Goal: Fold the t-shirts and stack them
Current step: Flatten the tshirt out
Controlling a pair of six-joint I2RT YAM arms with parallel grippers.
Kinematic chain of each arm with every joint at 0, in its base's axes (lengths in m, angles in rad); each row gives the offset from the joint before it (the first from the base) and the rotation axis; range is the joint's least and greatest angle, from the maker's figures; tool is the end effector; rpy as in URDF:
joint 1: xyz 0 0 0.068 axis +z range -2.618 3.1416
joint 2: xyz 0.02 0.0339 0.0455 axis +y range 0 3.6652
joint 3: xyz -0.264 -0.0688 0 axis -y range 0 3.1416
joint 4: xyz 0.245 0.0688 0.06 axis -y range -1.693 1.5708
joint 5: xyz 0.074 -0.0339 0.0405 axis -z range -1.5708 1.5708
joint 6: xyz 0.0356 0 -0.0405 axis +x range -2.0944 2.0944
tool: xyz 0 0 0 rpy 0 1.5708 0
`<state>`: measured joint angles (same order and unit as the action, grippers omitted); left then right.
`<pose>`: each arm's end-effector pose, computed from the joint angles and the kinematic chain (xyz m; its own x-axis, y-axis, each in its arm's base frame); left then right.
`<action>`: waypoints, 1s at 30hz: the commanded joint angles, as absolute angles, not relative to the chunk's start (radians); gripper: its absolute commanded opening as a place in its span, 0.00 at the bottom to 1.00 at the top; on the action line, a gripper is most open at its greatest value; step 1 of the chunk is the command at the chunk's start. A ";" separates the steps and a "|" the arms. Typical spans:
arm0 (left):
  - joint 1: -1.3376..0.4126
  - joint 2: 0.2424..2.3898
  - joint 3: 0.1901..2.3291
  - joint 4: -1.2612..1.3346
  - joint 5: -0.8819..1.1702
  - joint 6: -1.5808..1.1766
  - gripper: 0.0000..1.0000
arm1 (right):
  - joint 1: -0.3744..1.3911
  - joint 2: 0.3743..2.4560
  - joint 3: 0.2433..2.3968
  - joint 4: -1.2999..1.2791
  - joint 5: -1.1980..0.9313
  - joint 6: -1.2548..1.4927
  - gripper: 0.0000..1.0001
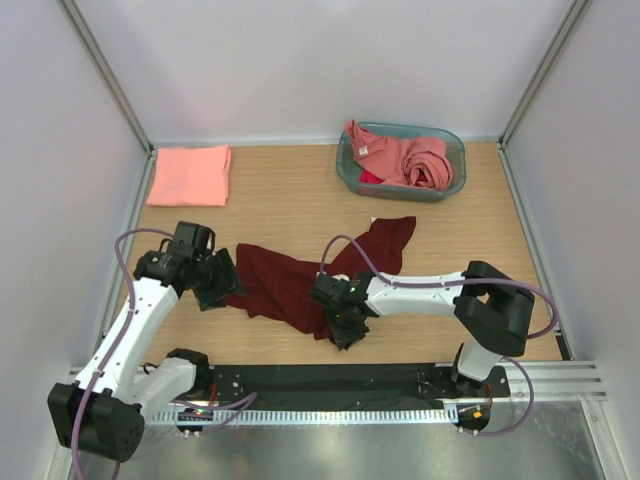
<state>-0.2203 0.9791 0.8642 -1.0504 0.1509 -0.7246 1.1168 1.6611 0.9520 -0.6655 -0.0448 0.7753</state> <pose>0.1609 -0.0415 0.2638 -0.8530 -0.4805 -0.2038 -0.3893 0.8458 -0.3649 0.1258 0.2615 0.1550 -0.9383 -0.3284 -0.1085 -0.3429 0.9243 0.1678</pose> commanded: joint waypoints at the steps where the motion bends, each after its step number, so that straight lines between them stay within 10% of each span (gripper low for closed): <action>1: -0.221 0.965 0.861 -1.042 0.164 -0.706 0.61 | 1.124 1.686 0.991 -0.735 0.075 0.793 0.29; 9: -0.222 0.963 0.865 -1.045 0.161 -0.696 0.61 | 1.135 1.700 0.968 -0.815 0.190 0.808 0.29; 15: -0.222 0.966 0.862 -1.042 0.163 -0.692 0.61 | 1.135 1.640 0.861 -0.790 0.187 0.862 0.01; 24: -0.222 0.962 0.853 -1.031 0.170 -0.693 0.61 | 1.135 1.398 0.764 -1.014 0.288 0.972 0.01; 30: -0.221 0.969 0.838 -1.014 0.195 -0.701 0.61 | 1.135 1.252 0.778 -1.037 0.267 0.999 0.36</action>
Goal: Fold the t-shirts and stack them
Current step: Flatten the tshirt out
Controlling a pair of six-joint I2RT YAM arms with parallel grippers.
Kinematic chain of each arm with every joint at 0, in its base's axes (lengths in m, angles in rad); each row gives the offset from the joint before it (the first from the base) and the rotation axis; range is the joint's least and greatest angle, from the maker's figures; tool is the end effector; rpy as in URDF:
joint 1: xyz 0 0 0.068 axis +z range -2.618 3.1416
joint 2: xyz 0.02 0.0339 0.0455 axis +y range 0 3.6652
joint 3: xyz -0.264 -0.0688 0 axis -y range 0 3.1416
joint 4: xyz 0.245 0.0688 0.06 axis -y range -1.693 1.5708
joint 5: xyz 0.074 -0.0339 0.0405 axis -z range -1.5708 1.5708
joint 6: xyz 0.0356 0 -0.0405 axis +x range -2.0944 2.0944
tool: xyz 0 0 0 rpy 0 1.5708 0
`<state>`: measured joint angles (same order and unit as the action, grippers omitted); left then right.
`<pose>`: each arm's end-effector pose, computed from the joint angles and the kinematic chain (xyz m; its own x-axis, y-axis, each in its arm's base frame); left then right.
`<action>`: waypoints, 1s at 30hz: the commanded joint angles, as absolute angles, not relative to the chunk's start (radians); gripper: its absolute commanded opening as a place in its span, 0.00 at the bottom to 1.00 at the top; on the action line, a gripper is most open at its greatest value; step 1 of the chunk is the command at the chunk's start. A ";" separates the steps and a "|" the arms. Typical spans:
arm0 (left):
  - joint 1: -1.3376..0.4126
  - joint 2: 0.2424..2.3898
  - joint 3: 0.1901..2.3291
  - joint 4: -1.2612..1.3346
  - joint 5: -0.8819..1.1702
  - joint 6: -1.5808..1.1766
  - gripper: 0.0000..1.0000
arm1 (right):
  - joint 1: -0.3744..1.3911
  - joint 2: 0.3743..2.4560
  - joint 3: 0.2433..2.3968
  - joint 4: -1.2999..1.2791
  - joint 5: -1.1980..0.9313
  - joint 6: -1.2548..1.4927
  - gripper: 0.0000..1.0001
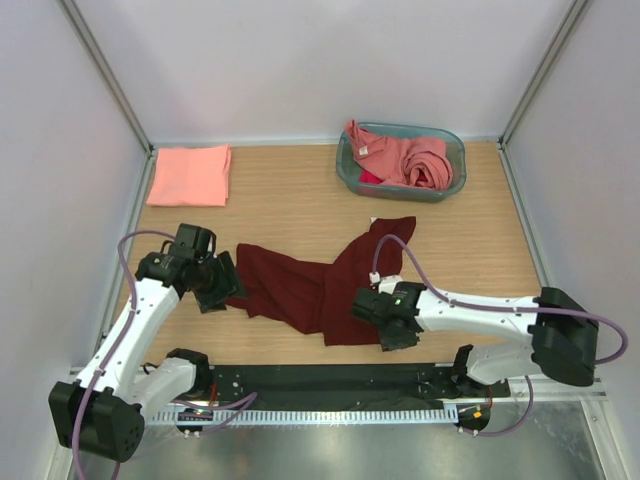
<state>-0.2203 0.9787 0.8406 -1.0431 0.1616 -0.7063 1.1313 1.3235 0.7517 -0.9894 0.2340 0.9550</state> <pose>0.1598 -0.0417 0.2573 -0.8654 -0.4626 -0.1923 -0.3764 0.8537 -0.3597 0.0904 0.1729 0.1787 -0.9636 -0.1832 -0.1948 -0.1606 0.9789 -0.1261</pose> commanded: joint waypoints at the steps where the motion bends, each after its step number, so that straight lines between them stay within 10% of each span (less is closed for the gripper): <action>1: -0.222 0.969 0.841 -1.015 0.195 -0.703 0.61 | 1.135 1.235 0.788 -1.043 0.271 1.008 0.36; 9: -0.222 0.968 0.845 -1.017 0.204 -0.710 0.61 | 1.023 1.177 0.675 -0.879 0.198 0.999 0.52; 30: -0.221 0.991 0.856 -1.003 0.189 -0.726 0.61 | 0.839 1.221 0.552 -0.755 0.097 0.839 0.39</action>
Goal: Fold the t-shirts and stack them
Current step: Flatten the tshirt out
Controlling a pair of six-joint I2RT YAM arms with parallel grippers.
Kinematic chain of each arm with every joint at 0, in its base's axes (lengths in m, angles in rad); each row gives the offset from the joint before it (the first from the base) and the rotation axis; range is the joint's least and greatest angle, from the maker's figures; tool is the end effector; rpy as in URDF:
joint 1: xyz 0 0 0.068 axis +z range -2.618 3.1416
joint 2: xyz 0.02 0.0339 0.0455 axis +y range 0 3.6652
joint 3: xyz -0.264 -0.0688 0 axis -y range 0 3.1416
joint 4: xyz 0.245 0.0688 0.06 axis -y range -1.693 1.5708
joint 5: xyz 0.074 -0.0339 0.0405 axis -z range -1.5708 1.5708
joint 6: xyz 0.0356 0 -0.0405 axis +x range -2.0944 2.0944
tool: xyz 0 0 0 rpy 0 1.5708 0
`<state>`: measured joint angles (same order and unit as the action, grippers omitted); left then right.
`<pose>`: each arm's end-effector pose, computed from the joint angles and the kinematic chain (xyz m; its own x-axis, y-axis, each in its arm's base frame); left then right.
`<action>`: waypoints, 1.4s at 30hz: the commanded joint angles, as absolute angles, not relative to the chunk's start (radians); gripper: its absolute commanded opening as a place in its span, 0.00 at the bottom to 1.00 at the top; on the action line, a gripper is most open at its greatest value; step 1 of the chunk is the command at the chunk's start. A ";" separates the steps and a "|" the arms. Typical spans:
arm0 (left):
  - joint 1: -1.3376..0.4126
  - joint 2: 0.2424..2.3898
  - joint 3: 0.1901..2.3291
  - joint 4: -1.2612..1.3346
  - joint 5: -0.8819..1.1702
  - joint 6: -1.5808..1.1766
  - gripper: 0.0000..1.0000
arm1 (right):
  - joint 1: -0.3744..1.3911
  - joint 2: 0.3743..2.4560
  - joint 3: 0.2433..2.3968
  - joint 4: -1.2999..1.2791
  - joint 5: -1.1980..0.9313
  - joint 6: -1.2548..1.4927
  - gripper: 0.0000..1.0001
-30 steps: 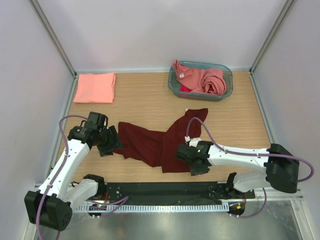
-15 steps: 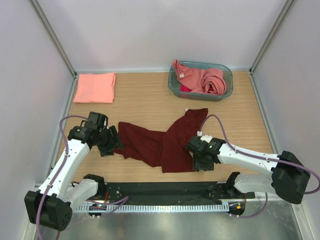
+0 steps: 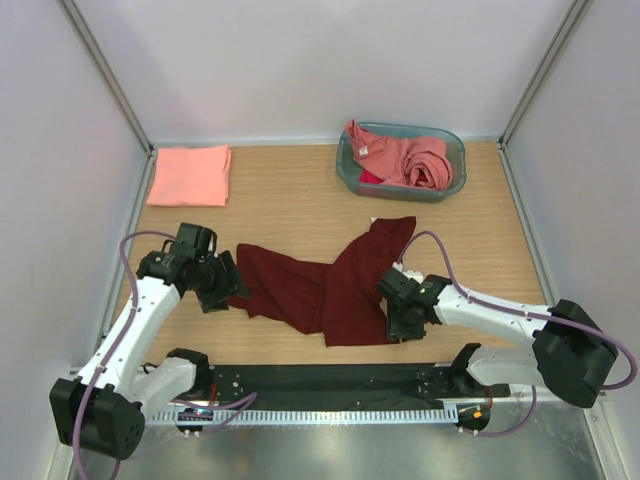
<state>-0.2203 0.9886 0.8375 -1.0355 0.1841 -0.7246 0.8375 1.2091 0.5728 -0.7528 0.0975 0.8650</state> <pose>0.1615 -0.0428 0.2554 -0.8642 -0.4743 -0.1681 -0.3887 0.8414 -0.3755 0.1224 0.1307 0.1555 -0.9808 0.0430 -0.1901 0.0290 0.9967 0.0754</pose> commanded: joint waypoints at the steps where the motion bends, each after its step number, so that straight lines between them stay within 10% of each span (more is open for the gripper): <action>1: -0.221 0.992 0.853 -1.003 0.186 -0.727 0.61 | 0.838 1.226 0.551 -0.753 0.094 0.838 0.39; 11: -0.222 0.994 0.844 -0.986 0.152 -0.775 0.67 | 0.853 1.328 0.583 -0.712 0.072 0.868 0.01; 42: 0.044 1.450 0.747 -0.704 -0.022 -0.845 0.54 | 0.842 1.135 0.670 -0.942 0.198 0.848 0.01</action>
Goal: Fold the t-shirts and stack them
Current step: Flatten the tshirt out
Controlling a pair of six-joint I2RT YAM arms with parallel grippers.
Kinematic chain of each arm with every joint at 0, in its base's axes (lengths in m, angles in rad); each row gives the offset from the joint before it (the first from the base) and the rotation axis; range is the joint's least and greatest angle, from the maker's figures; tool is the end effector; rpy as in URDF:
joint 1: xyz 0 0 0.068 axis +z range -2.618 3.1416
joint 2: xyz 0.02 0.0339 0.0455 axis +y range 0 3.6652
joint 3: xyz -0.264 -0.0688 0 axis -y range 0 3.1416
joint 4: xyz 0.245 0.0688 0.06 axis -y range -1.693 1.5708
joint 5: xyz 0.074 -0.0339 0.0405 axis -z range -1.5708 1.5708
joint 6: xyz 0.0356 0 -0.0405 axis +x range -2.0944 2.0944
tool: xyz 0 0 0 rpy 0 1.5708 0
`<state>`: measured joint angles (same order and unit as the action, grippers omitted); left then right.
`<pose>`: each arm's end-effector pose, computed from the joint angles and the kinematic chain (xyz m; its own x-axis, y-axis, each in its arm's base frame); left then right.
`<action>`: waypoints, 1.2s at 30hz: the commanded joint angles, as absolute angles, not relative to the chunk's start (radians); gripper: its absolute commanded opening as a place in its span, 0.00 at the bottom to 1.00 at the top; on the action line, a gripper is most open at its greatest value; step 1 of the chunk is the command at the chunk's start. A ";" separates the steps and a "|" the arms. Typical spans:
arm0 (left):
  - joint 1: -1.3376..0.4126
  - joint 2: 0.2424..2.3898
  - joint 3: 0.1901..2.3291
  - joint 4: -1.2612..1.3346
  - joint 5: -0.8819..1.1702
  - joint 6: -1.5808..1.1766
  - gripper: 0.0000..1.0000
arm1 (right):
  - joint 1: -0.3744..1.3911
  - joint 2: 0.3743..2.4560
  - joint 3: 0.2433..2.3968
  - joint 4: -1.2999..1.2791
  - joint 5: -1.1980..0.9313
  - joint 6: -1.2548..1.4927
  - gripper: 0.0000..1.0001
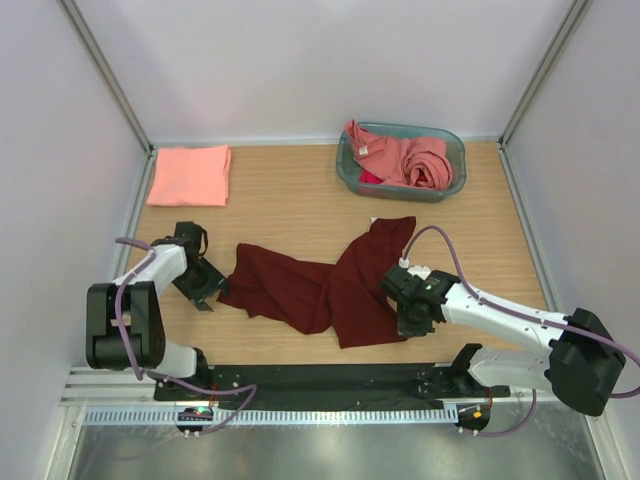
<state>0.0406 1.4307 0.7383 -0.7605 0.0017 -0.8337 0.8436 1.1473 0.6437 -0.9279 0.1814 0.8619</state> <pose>0.2227 0.0090 0.1559 -0.6370 -0.7669 -0.0778 -0.7618 0.6417 -0.0882 0.1179 0.1229 0.1805 -0.9737 0.0289 -0.2260 0.0322 0.9994 -0.0109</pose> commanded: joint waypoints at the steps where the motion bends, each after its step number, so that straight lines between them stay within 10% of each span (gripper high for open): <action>1: 0.046 1.474 0.746 -0.698 -0.017 -0.844 0.54 | 0.842 1.137 0.670 -0.940 0.198 0.848 0.01; 15: 0.045 1.614 0.764 -0.603 -0.005 -0.833 0.34 | 0.842 1.144 0.678 -0.940 0.195 0.847 0.01; 22: 0.045 1.658 0.828 -0.613 -0.017 -0.781 0.00 | 0.842 1.146 0.730 -0.977 0.221 0.842 0.01; 36: 0.043 1.109 1.123 -0.923 -0.040 -0.723 0.00 | 0.623 1.146 1.288 -1.247 0.348 0.724 0.01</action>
<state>0.0433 1.2255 1.0126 -0.8509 -0.0074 -0.7437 0.6697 1.1511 1.1561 -1.1461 0.2703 0.7769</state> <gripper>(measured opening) 0.011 0.039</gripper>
